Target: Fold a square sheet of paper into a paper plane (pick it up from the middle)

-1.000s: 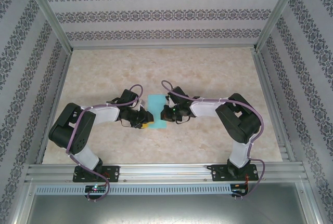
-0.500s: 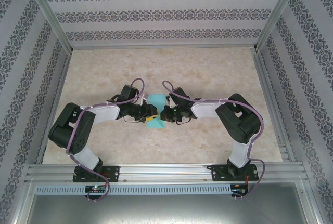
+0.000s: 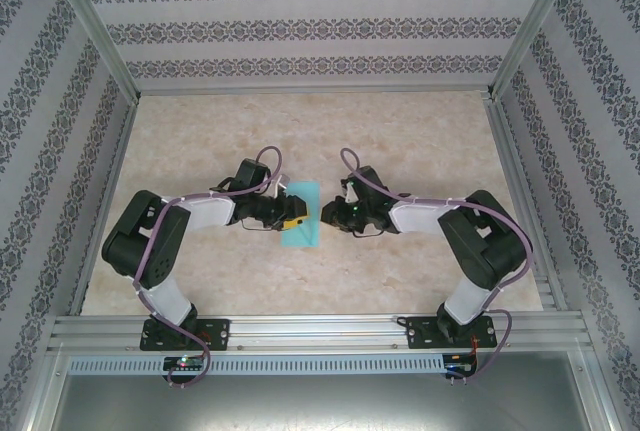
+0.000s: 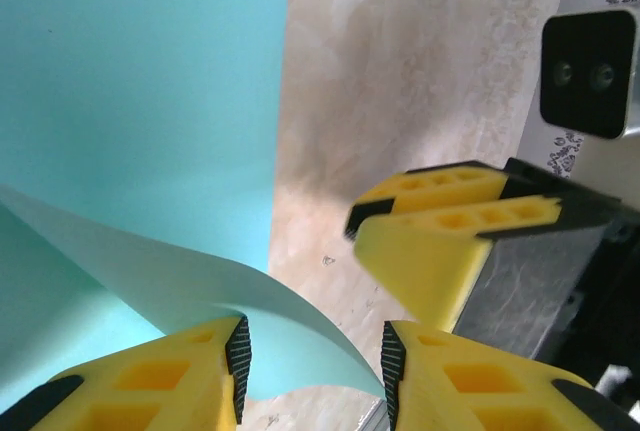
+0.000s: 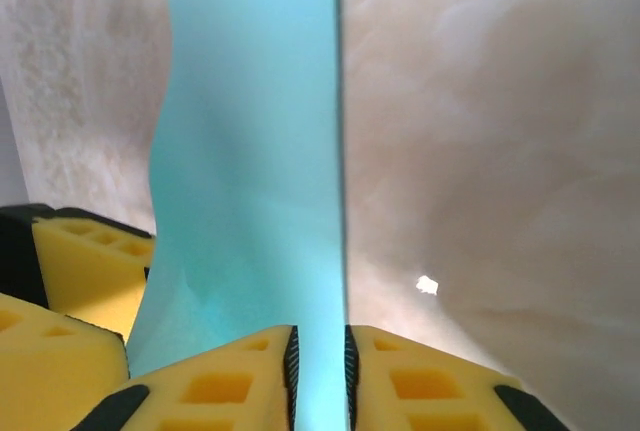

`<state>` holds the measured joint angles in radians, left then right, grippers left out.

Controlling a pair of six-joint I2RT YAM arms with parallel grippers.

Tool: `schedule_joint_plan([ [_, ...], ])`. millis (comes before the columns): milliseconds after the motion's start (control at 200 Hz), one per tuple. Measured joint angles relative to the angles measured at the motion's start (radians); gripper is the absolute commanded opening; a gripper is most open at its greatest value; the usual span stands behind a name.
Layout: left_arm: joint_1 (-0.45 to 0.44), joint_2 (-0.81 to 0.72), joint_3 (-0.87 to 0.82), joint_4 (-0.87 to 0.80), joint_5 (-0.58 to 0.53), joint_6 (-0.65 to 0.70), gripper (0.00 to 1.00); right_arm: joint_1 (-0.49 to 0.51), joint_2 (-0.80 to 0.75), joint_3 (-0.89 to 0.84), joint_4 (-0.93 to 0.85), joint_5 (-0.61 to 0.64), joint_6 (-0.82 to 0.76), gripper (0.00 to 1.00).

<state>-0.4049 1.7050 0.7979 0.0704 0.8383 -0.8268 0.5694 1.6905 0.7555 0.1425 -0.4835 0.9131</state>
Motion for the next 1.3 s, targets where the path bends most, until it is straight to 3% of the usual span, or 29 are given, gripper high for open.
schedule_joint_plan([
  [415,0.000,0.002,0.008,0.024,0.000,-0.001,0.55,-0.001,-0.047,-0.045,0.066,0.004,-0.026,0.41],
  [535,0.000,0.003,0.008,0.026,0.000,0.000,0.55,0.018,-0.047,-0.045,0.088,0.002,-0.031,0.42],
  [629,0.000,0.003,0.008,0.026,0.000,-0.001,0.49,0.026,-0.046,-0.045,0.099,-0.003,-0.033,0.42],
  [739,0.000,0.003,0.008,0.027,-0.001,0.000,0.44,0.029,-0.042,-0.045,0.110,-0.005,-0.034,0.39],
  [1074,0.000,0.004,0.008,0.026,-0.001,0.000,0.39,0.029,0.010,-0.014,0.140,-0.030,-0.050,0.27],
  [1299,0.000,0.004,0.008,0.026,-0.001,0.000,0.36,0.028,0.032,0.004,0.146,-0.041,-0.060,0.10],
])
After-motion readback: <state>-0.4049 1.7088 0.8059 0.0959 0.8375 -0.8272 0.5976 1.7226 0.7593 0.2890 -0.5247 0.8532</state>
